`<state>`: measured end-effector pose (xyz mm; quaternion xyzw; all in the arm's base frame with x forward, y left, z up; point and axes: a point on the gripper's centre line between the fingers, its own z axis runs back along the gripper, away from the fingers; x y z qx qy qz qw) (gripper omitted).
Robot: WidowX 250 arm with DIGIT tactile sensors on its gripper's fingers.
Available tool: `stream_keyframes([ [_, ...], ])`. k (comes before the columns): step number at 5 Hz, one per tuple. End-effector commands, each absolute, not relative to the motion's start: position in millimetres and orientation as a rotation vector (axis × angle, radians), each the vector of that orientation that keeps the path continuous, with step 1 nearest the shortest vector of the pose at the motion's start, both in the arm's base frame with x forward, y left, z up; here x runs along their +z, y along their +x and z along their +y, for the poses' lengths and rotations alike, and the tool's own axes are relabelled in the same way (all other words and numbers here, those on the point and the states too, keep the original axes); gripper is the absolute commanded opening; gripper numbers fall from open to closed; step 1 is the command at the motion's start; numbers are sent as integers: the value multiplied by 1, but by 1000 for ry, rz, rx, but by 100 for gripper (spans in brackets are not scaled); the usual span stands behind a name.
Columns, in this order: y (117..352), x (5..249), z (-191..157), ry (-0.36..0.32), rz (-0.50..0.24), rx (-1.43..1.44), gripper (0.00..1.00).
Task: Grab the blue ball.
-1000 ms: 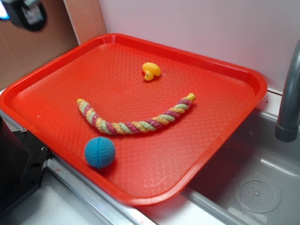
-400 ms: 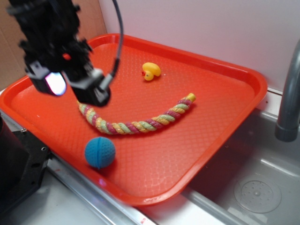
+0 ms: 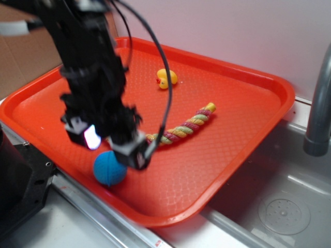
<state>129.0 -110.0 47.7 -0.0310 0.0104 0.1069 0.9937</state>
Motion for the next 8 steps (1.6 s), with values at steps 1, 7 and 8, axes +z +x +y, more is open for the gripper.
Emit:
stream_keyframes([
  [1,118,26,-113,-62,81,210,13],
  [7,166,197,-32,-77,-138,264,0],
  [8,166,210,-16,-103,-169,333,0],
])
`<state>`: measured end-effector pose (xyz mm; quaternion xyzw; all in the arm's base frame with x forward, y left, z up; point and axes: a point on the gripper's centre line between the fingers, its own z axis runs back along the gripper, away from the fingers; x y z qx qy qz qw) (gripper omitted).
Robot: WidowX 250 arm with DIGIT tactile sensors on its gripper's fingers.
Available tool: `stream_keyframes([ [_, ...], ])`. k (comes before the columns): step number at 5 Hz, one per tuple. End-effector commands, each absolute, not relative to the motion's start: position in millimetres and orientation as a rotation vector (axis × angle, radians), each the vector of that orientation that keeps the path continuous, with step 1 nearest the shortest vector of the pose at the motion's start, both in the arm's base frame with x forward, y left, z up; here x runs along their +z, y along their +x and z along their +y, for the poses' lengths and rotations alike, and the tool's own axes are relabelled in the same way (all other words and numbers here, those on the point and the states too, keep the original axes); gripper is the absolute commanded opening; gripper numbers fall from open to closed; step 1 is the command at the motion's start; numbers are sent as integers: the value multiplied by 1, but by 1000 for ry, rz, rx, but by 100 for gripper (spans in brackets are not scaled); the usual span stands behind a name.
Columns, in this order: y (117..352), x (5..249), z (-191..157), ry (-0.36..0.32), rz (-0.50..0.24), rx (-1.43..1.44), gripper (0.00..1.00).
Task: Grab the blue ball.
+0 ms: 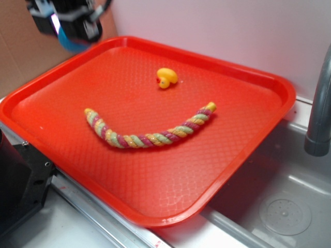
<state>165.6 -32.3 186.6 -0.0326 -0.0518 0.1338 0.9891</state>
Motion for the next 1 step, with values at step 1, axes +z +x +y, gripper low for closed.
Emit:
stream_keyframes([
  [1,168,214,-13,-144,-190,384,0],
])
